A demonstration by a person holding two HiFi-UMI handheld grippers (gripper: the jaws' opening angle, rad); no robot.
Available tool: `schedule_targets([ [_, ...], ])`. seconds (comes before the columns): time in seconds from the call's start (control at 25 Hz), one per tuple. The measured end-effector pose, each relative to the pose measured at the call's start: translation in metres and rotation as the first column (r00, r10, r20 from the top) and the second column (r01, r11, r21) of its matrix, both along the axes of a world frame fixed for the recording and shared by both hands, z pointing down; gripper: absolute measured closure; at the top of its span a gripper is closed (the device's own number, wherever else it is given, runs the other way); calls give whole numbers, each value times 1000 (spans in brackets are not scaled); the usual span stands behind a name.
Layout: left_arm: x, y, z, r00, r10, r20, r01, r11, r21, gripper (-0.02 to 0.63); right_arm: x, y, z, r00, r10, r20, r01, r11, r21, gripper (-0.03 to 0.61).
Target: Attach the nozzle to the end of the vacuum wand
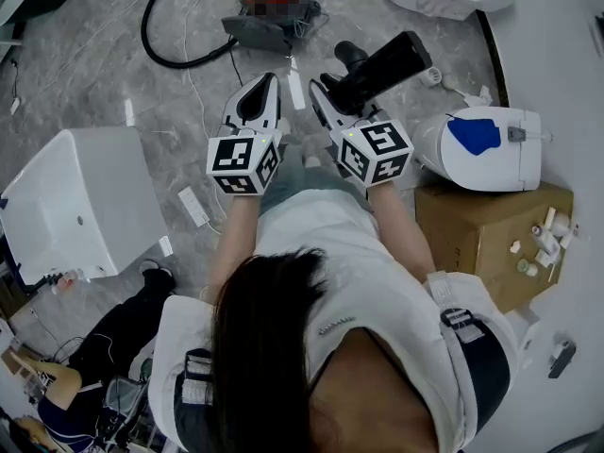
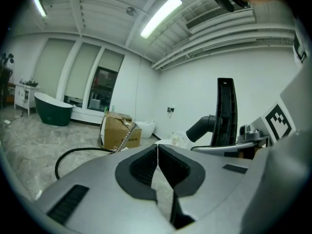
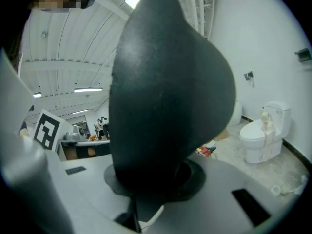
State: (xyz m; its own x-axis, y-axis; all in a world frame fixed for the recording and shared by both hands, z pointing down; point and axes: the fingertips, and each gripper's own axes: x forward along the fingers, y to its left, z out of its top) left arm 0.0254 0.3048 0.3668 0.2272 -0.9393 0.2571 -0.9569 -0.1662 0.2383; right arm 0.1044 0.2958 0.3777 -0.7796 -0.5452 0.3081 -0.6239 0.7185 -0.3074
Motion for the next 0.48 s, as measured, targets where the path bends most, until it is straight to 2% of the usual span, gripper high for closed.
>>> schedule_targets([
  [0.48, -3, -34, -7, 998, 15, 59, -17, 999, 30, 609, -5, -32, -13, 999, 9, 43, -11, 999, 38, 486],
])
